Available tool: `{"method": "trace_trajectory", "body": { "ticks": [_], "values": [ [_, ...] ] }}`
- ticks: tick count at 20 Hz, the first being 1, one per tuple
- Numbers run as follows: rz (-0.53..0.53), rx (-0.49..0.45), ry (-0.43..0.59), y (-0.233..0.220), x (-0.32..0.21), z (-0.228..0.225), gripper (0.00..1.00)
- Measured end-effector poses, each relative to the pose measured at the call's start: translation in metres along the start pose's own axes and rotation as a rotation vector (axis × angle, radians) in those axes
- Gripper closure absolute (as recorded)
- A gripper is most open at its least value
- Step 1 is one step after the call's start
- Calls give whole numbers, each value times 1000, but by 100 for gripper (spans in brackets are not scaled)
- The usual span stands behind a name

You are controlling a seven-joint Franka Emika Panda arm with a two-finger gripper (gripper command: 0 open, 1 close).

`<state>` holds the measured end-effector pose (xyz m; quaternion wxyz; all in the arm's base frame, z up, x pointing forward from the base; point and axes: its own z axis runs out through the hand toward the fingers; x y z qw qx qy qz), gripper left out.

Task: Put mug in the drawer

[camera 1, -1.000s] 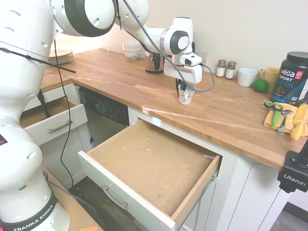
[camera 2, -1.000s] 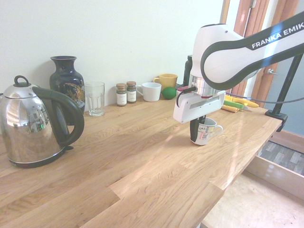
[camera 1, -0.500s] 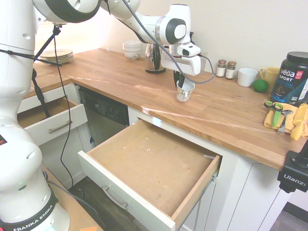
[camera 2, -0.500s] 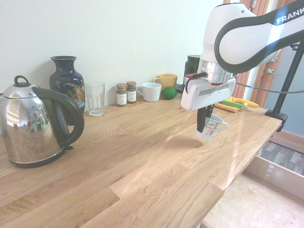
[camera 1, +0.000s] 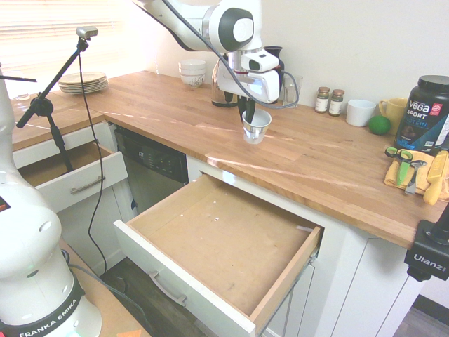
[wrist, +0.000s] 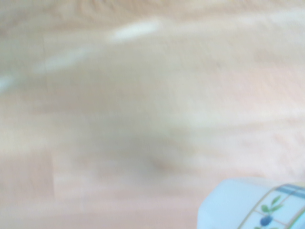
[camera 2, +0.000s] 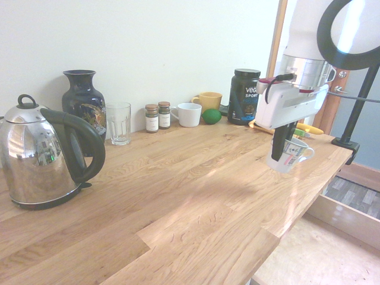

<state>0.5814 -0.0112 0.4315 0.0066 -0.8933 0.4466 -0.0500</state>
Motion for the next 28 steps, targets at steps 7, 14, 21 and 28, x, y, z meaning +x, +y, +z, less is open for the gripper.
{"method": "trace_trajectory", "body": {
  "ticks": [7,14,21,28],
  "values": [
    [20,-1,-9,73,-22,1,100],
    [25,-16,-29,123,-44,32,100],
    [32,-40,-61,159,-63,82,100],
    [16,-62,-86,182,-80,146,100]
  ]
}}
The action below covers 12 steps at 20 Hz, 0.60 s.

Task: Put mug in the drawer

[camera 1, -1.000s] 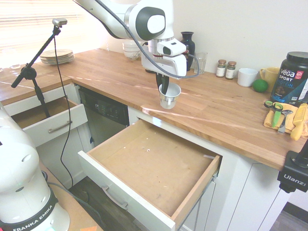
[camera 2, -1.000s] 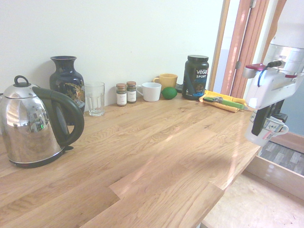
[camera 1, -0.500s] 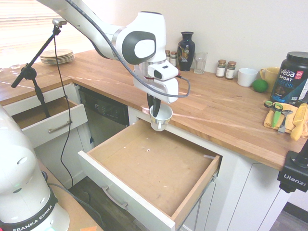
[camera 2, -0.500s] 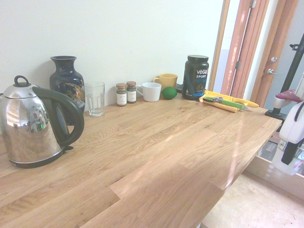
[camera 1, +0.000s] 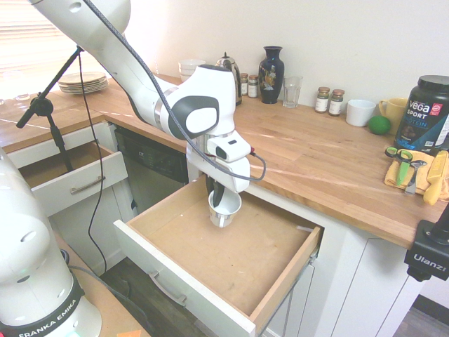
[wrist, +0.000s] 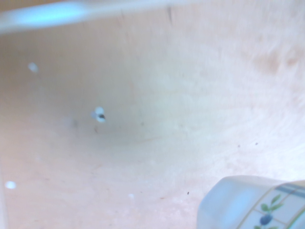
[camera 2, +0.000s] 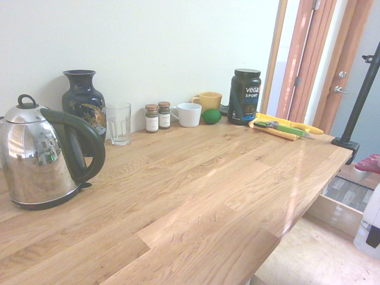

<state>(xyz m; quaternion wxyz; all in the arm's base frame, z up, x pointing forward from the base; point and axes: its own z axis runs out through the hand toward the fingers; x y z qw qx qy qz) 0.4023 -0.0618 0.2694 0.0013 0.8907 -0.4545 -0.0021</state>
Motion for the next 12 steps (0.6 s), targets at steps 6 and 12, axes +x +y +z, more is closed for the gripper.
{"method": "trace_trajectory", "body": {
  "ticks": [6,12],
  "values": [
    [-124,-9,-4,13,-1,51,100],
    [-148,-21,-17,23,5,81,100]
  ]
}}
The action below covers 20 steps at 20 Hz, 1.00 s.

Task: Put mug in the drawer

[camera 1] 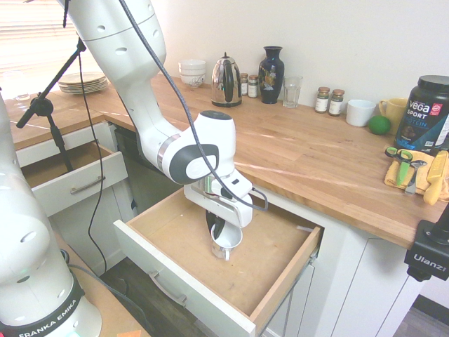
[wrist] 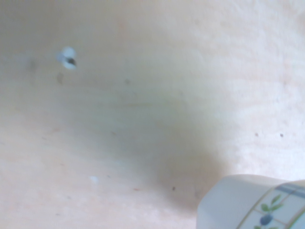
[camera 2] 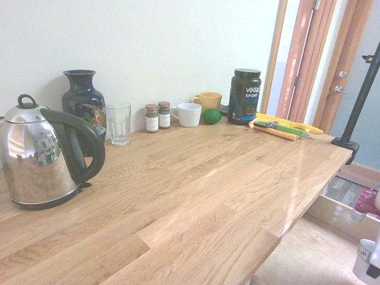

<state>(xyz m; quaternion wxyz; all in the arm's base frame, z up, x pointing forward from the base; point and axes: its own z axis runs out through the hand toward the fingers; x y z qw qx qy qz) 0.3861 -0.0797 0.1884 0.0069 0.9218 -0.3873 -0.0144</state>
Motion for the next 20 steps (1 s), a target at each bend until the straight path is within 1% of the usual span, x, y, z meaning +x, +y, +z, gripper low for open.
{"method": "trace_trajectory", "body": {
  "ticks": [8,16,17,20],
  "values": [
    [23,-17,-24,1,14,26,100],
    [28,-13,-29,-3,14,32,100],
    [33,-11,-30,-3,14,32,0],
    [41,-9,-32,-4,14,33,0]
  ]
}}
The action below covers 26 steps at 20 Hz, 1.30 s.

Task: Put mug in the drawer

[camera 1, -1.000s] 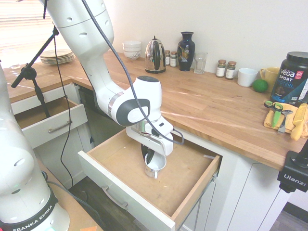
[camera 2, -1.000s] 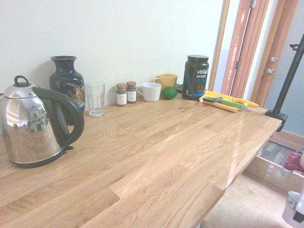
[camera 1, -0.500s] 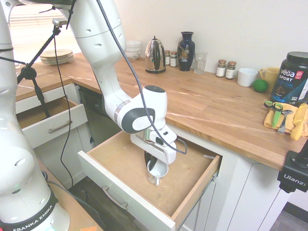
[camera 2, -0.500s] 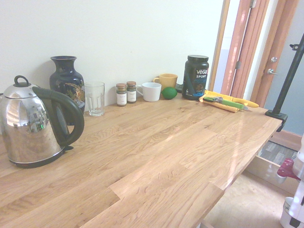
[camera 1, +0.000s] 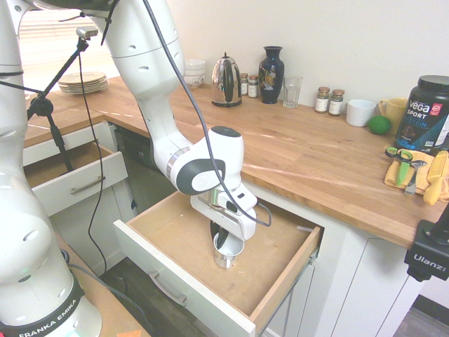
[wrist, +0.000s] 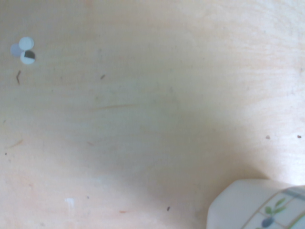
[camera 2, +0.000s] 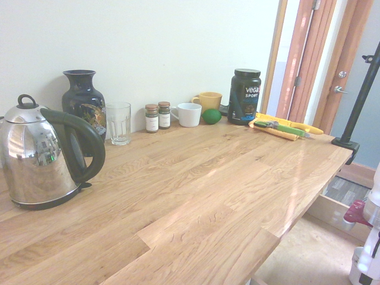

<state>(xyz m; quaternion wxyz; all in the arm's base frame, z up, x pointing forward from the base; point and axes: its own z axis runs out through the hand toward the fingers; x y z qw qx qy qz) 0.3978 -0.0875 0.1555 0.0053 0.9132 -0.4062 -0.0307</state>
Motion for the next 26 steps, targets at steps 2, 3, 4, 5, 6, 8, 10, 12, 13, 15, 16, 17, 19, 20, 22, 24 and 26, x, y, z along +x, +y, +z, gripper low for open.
{"method": "trace_trajectory", "body": {
  "ticks": [2,3,4,5,6,8,10,12,13,15,16,17,19,20,22,24,26],
  "values": [
    [1,0,-1,0,0,0,0],
    [3,1,-1,0,0,0,0],
    [5,1,-2,0,0,0,0],
    [6,1,-3,-1,0,0,0],
    [7,1,-4,-1,0,1,0],
    [8,2,-4,-2,-1,0,0],
    [8,3,-3,-3,0,0,0],
    [8,4,-3,-3,0,0,0],
    [7,3,-3,-3,0,0,0],
    [4,4,2,-4,-1,0,0],
    [2,5,4,-5,-1,-1,0],
    [0,8,8,-6,-1,-2,0],
    [-1,18,17,-8,0,-8,0],
    [-1,25,24,-9,1,-13,0],
    [-1,42,39,-10,2,-24,0],
    [-1,55,45,-9,-1,-36,0],
    [2,66,50,-8,-4,-45,0]
  ]
}}
